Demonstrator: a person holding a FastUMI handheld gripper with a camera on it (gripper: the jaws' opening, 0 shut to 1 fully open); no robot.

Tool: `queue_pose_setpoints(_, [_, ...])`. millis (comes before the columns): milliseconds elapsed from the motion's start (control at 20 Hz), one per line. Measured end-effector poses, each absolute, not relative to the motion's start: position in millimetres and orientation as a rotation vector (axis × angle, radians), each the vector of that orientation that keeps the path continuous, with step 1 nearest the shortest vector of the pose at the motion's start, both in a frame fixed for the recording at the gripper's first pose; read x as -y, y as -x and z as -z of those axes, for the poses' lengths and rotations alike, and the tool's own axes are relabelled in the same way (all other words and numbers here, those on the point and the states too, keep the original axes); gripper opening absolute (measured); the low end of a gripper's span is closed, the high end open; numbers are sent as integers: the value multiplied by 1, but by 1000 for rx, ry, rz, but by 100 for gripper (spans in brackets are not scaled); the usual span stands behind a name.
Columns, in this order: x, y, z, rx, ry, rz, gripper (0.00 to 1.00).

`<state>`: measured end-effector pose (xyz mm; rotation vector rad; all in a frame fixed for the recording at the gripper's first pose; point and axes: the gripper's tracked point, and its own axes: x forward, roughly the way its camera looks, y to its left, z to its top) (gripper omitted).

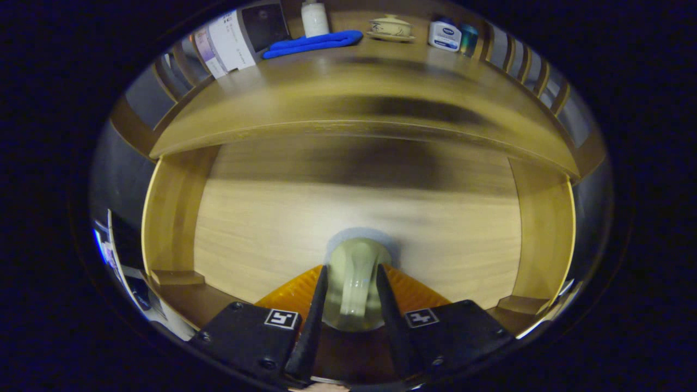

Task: Pull open the drawer, take out the items inside it, and place them on the countertop above the cabinet.

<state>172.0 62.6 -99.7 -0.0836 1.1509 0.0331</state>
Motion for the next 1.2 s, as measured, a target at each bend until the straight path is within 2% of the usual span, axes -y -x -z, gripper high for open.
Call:
queue_pose_setpoints(250, [-61, -174, 97, -1134, 85, -58, 24])
queue_pose_setpoints(350, [-61, -172, 92, -1133, 64, -75, 21])
queue_pose_setpoints(850, [-53, -182, -3, -966, 73, -93, 20])
queue_pose_setpoints(1200, [-41, -226, -61, -882, 5, -41, 20])
